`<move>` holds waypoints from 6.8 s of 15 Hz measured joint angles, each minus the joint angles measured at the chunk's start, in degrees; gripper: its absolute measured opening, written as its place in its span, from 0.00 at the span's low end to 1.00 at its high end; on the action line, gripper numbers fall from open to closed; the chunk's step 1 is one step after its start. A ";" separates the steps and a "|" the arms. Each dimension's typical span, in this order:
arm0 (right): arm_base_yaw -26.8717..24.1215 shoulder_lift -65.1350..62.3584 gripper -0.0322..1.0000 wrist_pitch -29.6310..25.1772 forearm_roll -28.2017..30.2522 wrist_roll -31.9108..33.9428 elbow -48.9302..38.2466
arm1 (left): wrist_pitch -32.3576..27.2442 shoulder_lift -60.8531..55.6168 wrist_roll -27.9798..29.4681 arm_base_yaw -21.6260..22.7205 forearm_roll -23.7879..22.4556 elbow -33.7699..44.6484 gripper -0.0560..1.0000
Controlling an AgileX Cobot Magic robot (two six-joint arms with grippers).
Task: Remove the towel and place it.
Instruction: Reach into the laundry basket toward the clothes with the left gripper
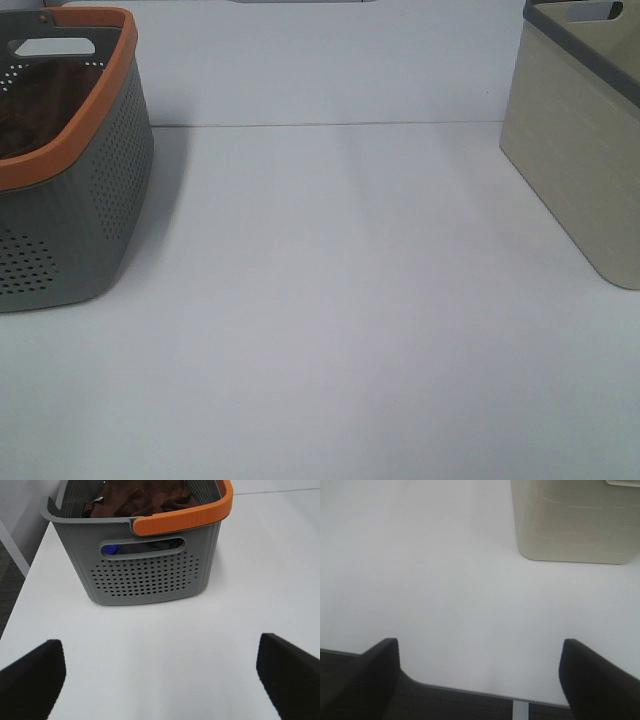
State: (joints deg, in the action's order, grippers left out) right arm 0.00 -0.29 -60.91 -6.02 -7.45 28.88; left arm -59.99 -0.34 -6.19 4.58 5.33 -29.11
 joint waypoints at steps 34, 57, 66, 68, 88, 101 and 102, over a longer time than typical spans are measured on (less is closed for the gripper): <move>0.00 0.00 0.77 0.00 0.00 0.00 0.00 | 0.06 0.00 -0.40 0.00 0.00 0.00 0.99; 0.00 0.00 0.77 0.00 0.00 0.00 0.00 | 0.06 0.00 -0.40 0.00 0.00 0.00 0.99; 0.00 0.00 0.77 0.00 0.00 0.00 0.00 | -3.09 18.74 -0.74 0.00 0.06 -16.79 0.99; 0.00 0.00 0.77 0.00 0.00 0.00 0.00 | -5.21 28.59 -4.47 0.00 0.06 -24.24 0.99; 0.00 0.00 0.77 0.00 0.06 0.00 0.00 | -1.43 110.24 -65.32 1.15 -3.15 -72.71 0.95; 0.00 0.00 0.77 0.00 0.06 0.00 0.00 | 11.40 124.10 -69.84 0.57 -0.74 -74.37 0.52; 0.00 0.00 0.77 0.00 0.06 0.00 0.00 | 11.23 124.27 -69.90 0.29 -0.06 -74.37 0.52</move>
State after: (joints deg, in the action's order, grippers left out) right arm 0.00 -0.29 -60.91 -5.96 -7.45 28.88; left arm -48.76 123.93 -76.09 4.87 5.27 -103.48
